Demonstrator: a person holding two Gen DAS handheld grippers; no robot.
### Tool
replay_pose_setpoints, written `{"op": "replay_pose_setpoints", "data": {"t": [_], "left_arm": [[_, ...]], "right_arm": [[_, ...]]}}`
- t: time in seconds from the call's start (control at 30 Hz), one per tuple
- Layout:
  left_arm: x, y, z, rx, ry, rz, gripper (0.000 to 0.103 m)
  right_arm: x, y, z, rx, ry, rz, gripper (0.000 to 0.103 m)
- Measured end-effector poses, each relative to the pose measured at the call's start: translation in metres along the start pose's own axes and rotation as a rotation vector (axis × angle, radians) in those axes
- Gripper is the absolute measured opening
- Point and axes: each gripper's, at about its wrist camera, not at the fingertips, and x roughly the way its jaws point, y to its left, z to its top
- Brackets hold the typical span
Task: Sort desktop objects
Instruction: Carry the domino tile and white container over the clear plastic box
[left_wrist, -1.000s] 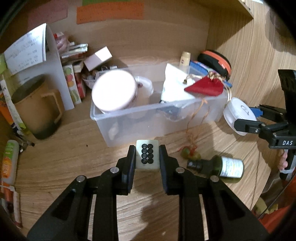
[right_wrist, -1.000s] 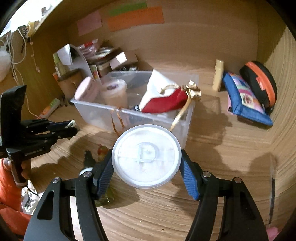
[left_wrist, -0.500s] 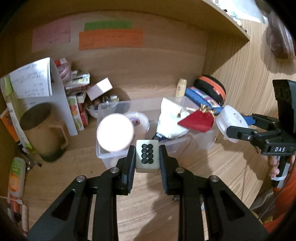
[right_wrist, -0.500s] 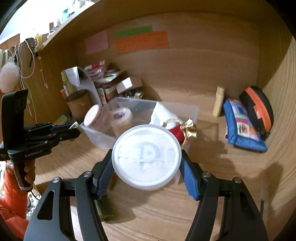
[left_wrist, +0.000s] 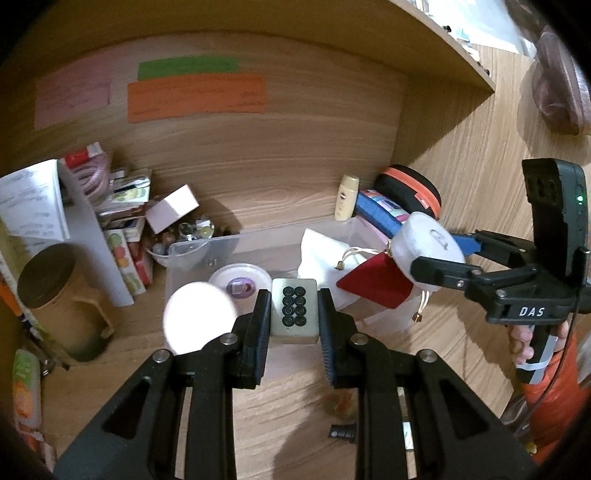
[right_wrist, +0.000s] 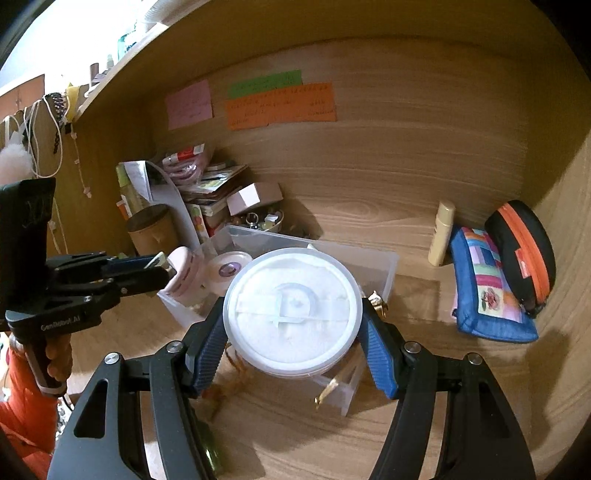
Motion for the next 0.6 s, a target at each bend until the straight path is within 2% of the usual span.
{"op": "replay_pose_setpoints", "data": {"t": [0.2,0.6], "left_arm": [[0.023,-0.002,0.002,0.002,0.043,-0.024,0.024],[0.055,0.001,0.0,-0.017,0.115,-0.026,0.024]], "right_arm": [[0.02,-0.009,0.003,0.007,0.03,0.003,0.063],[0.052,-0.017,0.0,-0.009,0.088,0.005,0.063]]}}
